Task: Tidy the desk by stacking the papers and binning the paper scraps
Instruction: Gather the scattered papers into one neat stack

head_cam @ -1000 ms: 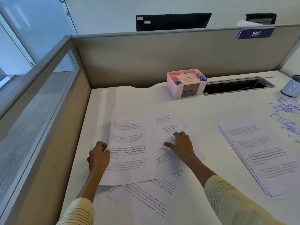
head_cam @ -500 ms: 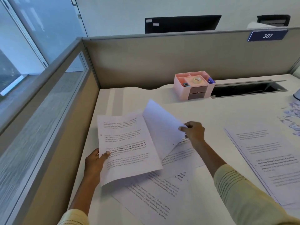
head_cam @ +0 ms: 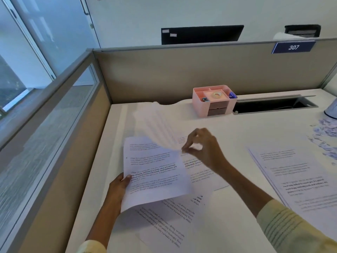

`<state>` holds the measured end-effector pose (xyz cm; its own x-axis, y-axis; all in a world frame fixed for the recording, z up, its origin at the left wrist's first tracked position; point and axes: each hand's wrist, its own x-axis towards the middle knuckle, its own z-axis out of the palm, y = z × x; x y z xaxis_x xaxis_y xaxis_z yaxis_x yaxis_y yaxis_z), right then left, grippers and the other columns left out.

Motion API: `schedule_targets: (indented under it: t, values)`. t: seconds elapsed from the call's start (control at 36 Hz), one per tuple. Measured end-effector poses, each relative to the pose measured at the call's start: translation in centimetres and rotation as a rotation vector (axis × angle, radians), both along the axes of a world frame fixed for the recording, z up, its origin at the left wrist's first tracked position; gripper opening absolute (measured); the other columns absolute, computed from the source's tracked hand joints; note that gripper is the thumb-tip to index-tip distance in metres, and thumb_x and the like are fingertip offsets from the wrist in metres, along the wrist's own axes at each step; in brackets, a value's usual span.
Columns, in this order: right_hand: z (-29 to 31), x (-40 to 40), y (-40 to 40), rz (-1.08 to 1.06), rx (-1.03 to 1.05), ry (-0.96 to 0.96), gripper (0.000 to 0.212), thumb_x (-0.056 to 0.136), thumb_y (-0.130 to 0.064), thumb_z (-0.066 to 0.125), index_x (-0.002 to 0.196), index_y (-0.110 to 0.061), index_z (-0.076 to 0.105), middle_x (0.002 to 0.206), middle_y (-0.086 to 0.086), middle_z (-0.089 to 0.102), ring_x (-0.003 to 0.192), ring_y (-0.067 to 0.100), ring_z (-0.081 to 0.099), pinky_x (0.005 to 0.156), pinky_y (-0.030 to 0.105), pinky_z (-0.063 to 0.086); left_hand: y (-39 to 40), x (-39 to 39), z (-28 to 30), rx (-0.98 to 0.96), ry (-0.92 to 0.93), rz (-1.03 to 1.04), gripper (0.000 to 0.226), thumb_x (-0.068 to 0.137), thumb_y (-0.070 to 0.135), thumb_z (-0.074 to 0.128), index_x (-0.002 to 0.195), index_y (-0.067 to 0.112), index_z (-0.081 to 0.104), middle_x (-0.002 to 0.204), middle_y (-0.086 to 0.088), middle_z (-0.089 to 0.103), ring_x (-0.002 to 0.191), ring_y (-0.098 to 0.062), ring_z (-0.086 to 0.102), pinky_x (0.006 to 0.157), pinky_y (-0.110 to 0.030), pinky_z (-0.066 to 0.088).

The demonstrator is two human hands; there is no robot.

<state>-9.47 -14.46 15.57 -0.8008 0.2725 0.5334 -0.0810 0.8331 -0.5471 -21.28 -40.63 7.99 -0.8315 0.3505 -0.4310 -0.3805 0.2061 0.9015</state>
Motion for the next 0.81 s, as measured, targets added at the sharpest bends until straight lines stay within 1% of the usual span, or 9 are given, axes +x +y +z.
schedule_targets:
  t: [0.08,0.25,0.31,0.42,0.47,0.56,0.64,0.72,0.81]
  values:
    - [-3.9,0.7,-1.6,0.047,0.075,-0.069,0.016,0.063,-0.019,0.082,0.071,-0.027,0.071,0.088,-0.008,0.06,0.088,0.014,0.051,0.074,0.04,0.044,0.5,0.7,0.1,0.002,-0.025,-0.009,0.014,0.099,0.018,0.051,0.108,0.016,0.061,0.085,0.001,0.068,0.072,-0.019,0.065,0.047,-0.019,0.051]
    - [-8.8,2.9,-4.0,0.161,0.108,-0.195,0.013,0.063,-0.019,0.081,0.067,-0.025,0.071,0.092,-0.004,0.06,0.096,0.01,0.045,0.074,0.032,0.034,-0.1,1.1,-0.7,0.117,-0.257,0.097,0.023,0.097,0.007,0.049,0.079,0.005,0.063,0.079,-0.016,0.063,0.063,-0.029,0.06,0.063,-0.034,0.048]
    - [-9.9,3.6,-4.3,0.201,0.137,-0.257,0.013,0.062,-0.02,0.083,0.067,-0.026,0.072,0.092,-0.004,0.06,0.096,0.009,0.044,0.073,0.032,0.037,-0.3,1.1,-0.7,0.21,-0.257,0.014,0.027,0.1,0.016,0.045,0.088,0.004,0.066,0.081,-0.017,0.067,0.065,-0.027,0.066,0.063,-0.034,0.054]
    - [-10.7,4.5,-4.3,0.23,0.124,-0.375,0.009,0.069,-0.022,0.08,0.072,-0.027,0.073,0.099,-0.005,0.06,0.097,0.008,0.043,0.076,0.036,0.042,-0.1,0.7,-0.7,0.365,-0.303,-0.219,0.059,0.094,0.063,0.03,0.13,0.026,0.058,0.124,-0.013,0.064,0.116,-0.035,0.059,0.099,-0.054,0.044]
    - [-10.3,4.7,-4.0,0.242,0.076,-0.466,0.01,0.071,-0.025,0.079,0.08,-0.027,0.075,0.108,-0.004,0.059,0.102,0.011,0.045,0.083,0.037,0.043,-0.1,0.3,-0.7,0.319,-0.359,-0.17,0.058,0.092,0.064,0.035,0.127,0.025,0.06,0.121,-0.015,0.065,0.112,-0.038,0.06,0.094,-0.053,0.048]
    - [-9.7,4.6,-3.0,0.235,-0.207,-0.644,0.049,0.056,-0.05,0.082,0.101,-0.035,0.069,0.117,-0.006,0.055,0.109,0.01,0.046,0.094,0.03,0.041,-0.2,0.1,-1.1,0.113,-0.31,-0.067,0.035,0.092,0.034,0.059,0.12,0.013,0.061,0.115,-0.018,0.067,0.1,-0.038,0.065,0.075,-0.045,0.056]
    - [-9.5,4.2,-0.9,-0.112,-0.399,-0.491,0.077,0.046,-0.087,0.06,0.105,-0.037,0.064,0.109,-0.004,0.057,0.104,0.014,0.055,0.092,0.033,0.046,-0.5,-0.1,-1.9,0.043,-0.161,-0.028,0.03,0.09,0.009,0.063,0.12,0.014,0.06,0.117,-0.016,0.066,0.096,-0.034,0.065,0.073,-0.041,0.055]
    - [-9.3,4.1,1.7,-0.602,-0.242,-0.547,0.076,0.071,-0.073,0.053,0.119,-0.014,0.059,0.11,0.014,0.054,0.105,0.033,0.053,0.084,0.04,0.048,-0.6,0.0,-1.1,0.062,-0.08,0.023,0.034,0.089,0.009,0.063,0.122,0.017,0.058,0.107,-0.006,0.067,0.093,-0.027,0.064,0.07,-0.035,0.053]
    - [-9.9,3.8,3.1,-0.898,-0.085,-0.597,0.101,0.07,-0.087,0.026,0.1,0.004,0.056,0.094,0.026,0.055,0.084,0.039,0.058,0.064,0.041,0.051,-1.1,-0.6,-0.9,0.049,-0.004,0.083,0.038,0.09,0.01,0.064,0.126,0.016,0.056,0.115,-0.009,0.064,0.097,-0.027,0.062,0.074,-0.035,0.051]
